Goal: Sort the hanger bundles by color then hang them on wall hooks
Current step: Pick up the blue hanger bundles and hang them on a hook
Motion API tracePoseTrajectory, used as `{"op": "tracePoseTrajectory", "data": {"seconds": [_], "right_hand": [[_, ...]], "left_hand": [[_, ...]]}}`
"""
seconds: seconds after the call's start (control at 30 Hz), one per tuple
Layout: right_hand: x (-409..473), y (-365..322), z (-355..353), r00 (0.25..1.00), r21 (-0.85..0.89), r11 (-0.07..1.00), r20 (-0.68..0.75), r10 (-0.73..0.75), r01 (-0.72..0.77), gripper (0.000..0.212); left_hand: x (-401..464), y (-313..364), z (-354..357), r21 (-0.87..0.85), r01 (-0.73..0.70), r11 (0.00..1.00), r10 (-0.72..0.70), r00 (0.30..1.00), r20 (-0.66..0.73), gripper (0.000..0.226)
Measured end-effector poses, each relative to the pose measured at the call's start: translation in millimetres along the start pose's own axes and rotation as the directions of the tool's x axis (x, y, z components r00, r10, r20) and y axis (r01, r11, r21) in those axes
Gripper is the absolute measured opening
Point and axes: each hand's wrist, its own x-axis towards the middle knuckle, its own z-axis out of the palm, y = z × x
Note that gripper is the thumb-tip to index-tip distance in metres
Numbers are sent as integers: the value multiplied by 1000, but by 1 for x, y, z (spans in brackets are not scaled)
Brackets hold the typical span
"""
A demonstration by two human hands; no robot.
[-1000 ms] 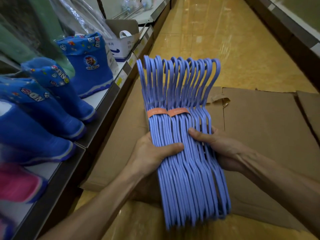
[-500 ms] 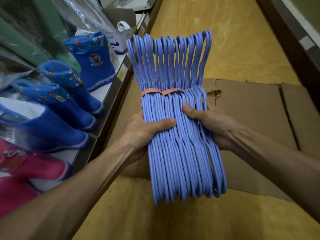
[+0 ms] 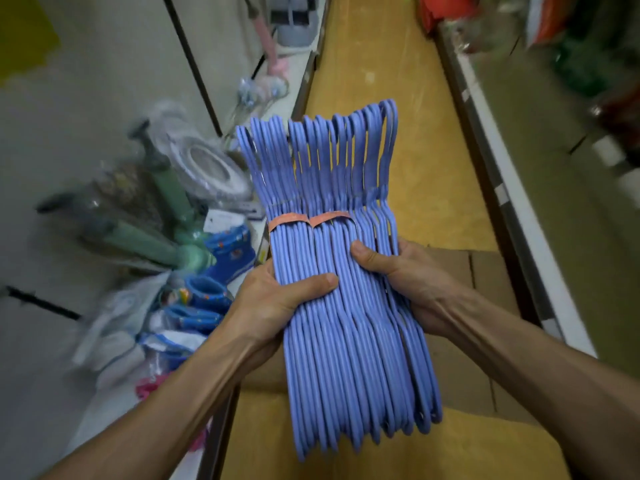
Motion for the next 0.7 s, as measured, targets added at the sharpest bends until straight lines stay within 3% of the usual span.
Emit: {"op": "tracePoseTrajectory", "data": {"seconds": [0.07,0.4,0.7], "right_hand": [[-23,-60,5,999,3,999,-7,-39,39,36],[-140,-323,40,973,56,972,0,-230,230,35],[-246,-460,56,919,19,922,72,-387,387,29]], "left_hand": [[-17,60,14,11,-40,999,40,999,2,57],[-108,336,68,96,-225,970,219,973,67,54],[-201,462,105,84,-409,908,407,912,49,38]]}}
